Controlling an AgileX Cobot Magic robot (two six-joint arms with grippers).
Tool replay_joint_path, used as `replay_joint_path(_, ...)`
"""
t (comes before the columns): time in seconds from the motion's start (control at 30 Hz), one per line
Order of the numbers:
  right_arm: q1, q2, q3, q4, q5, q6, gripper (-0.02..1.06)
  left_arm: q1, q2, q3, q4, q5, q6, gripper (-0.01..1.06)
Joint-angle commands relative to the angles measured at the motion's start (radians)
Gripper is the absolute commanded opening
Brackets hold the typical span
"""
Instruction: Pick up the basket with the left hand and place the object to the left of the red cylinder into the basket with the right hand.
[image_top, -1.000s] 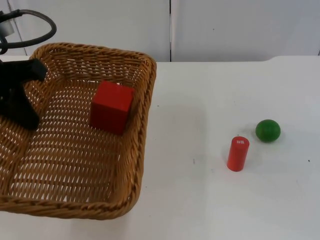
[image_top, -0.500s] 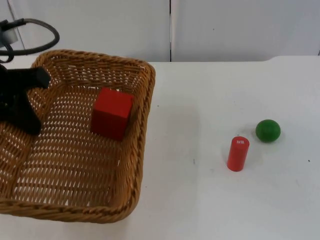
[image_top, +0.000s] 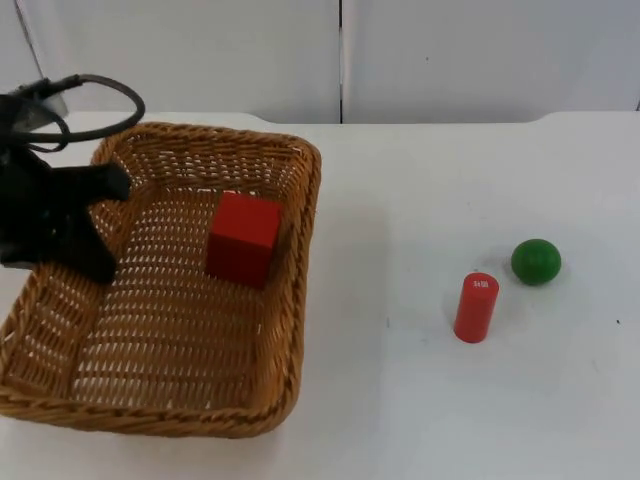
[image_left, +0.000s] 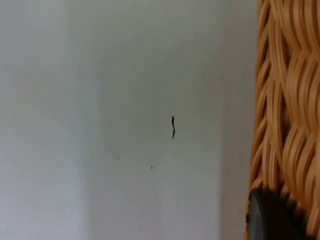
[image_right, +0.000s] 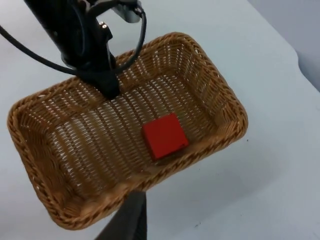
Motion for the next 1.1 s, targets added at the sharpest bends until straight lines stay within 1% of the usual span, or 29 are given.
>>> replay_joint_path(0.0,-0.004,-0.009,0.007,0.000,-0.012,0.007,1.05,-0.002,0.033,-0.039,-0.064,0.008,0.009,0.00)
replay_joint_path(0.17,-0.004,-0.009,0.007,0.000,-0.012,0.009,1.05,-0.002,0.110,-0.091,-0.078,0.019,0.033,0.00)
replay_joint_path(0.4,-0.004,-0.009,0.007,0.000,-0.012,0.012,1.05,-0.002,0.203,-0.120,-0.085,0.004,0.075,0.00)
replay_joint_path(0.67,-0.004,-0.009,0.007,0.000,-0.014,0.012,1.05,-0.002,0.219,-0.120,-0.084,-0.026,0.080,0.00)
replay_joint_path(1.07,-0.004,-0.009,0.007,0.000,-0.014,0.016,1.05,-0.002,0.219,-0.120,-0.089,-0.011,0.080,0.00)
